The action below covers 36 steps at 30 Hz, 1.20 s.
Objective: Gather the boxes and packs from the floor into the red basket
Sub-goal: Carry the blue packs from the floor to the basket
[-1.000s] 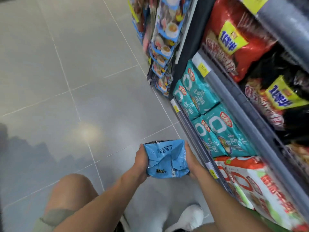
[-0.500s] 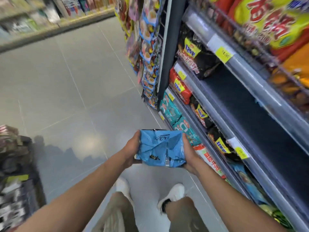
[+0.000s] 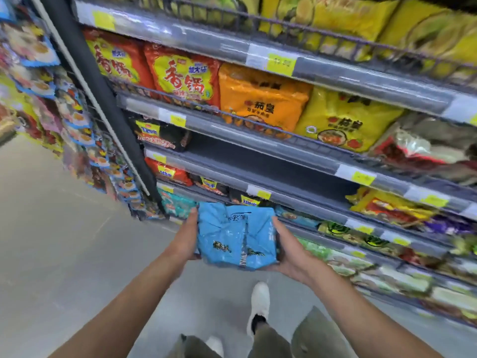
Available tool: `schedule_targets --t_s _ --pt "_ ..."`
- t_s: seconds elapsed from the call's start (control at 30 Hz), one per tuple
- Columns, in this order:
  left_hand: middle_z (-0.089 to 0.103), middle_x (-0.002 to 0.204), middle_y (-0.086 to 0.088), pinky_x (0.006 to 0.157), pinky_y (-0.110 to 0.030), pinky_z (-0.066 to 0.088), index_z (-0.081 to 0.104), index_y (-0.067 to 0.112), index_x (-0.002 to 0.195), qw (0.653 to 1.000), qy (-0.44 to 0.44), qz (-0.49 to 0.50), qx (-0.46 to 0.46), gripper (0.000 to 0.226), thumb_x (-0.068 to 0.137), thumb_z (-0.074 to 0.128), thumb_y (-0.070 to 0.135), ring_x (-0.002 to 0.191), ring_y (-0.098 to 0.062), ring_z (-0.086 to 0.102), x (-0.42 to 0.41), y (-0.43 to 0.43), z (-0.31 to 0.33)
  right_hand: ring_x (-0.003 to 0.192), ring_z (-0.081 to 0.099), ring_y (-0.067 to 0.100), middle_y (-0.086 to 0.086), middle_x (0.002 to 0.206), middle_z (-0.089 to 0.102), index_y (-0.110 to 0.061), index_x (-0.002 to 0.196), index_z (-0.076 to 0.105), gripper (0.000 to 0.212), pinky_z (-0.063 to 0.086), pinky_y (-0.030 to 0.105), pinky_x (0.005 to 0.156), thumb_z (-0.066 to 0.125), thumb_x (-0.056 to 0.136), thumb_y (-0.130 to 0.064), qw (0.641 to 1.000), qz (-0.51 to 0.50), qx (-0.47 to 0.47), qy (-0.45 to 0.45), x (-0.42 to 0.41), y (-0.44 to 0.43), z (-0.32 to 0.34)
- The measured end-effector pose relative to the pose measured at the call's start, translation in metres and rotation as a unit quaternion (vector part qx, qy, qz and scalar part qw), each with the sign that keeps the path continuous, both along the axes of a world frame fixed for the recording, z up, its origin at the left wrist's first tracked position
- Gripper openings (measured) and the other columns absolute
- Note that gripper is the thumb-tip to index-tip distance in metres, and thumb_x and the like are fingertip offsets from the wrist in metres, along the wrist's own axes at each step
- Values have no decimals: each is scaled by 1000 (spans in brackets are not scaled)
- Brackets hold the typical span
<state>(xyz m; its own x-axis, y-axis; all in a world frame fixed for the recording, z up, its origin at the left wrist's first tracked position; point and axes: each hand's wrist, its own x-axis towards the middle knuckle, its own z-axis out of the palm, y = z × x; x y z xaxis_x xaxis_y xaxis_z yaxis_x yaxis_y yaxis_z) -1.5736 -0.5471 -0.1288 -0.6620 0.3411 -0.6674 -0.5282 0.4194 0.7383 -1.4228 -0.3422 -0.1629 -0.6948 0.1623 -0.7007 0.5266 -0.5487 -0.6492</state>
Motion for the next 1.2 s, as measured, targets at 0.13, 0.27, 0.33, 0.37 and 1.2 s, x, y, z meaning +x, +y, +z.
schedule_targets --t_s 0.13,0.27,0.33,0.37,1.2 --pt "75 89 29 75 -29 48 74 50 97 990 33 -134 32 60 102 17 68 82 9 70 41 41 15 116 72 27 -1 132 72 -33 130 70 62 59 54 95 69 82 -72 991 -129 16 11 82 3 23" --pt "69 117 33 85 -34 50 68 67 103 968 38 -241 50 50 84 26 87 97 15 66 96 88 27 114 73 27 -1 139 67 -29 139 60 47 57 53 99 57 99 -54 972 -231 35 5 165 3 38" --pt "63 120 40 77 -29 55 71 63 98 955 11 -289 63 51 84 28 86 87 12 69 130 111 29 116 72 28 -1 140 65 -29 140 57 45 57 53 100 56 101 -50 958 -281 57 -11 207 5 42" --pt "63 116 43 75 -26 55 73 62 94 947 5 -314 66 49 86 29 84 82 13 69 150 125 33 113 73 28 0 138 67 -28 139 58 43 58 51 99 56 101 -49 949 -309 65 -17 232 6 43" --pt "73 117 21 69 -34 57 66 56 110 699 -89 -701 106 32 81 62 69 99 3 70 735 379 25 108 75 33 6 130 72 -35 126 74 38 60 52 97 70 91 -50 696 -716 61 3 818 26 60"
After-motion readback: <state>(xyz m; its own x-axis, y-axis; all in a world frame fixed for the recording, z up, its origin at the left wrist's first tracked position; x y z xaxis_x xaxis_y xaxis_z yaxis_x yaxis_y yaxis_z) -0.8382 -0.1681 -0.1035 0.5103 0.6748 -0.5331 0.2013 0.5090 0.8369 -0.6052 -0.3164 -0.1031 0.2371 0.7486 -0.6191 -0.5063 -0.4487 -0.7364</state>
